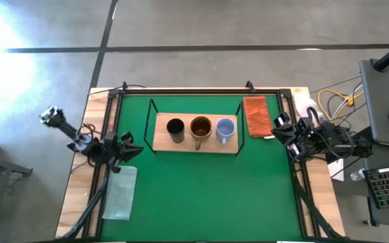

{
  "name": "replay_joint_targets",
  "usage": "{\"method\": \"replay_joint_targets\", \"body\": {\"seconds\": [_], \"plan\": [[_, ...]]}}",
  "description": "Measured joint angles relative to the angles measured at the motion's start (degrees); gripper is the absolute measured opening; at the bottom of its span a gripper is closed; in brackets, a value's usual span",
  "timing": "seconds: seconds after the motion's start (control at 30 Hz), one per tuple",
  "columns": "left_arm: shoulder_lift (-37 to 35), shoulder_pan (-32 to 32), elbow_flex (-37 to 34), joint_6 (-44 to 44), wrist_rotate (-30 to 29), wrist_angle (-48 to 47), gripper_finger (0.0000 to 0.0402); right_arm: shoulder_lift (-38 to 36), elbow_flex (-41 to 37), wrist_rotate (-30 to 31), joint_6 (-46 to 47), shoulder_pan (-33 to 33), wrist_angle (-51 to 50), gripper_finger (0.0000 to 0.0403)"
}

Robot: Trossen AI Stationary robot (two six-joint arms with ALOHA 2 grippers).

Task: Stack small to large cups/mugs on shelf
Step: Return to Home Position

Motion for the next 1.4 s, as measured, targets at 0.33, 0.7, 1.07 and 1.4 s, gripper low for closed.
{"method": "replay_joint_targets", "body": {"seconds": [0.33,0.7,1.07,1.4], "plan": [[0.14,-6.02,-0.07,0.10,-12.08,-3.32,0.0027,-0.04,-4.17,-5.63,2.04,0.02,0.38,0.0022],[-0.32,-6.00,-0.11,-11.79,-11.55,-15.39,0.0027,-0.02,-5.90,-10.66,3.31,0.00,2.87,0.0022],[2.28,-5.91,-0.15,-18.31,-12.01,-25.05,0.0027,0.09,-6.72,-10.62,1.60,0.00,0.97,0.0022],[9.91,-5.93,-0.15,-18.39,-11.99,-25.06,0.0027,0.78,-6.75,-10.18,1.87,0.02,-17.13,0.0022]]}}
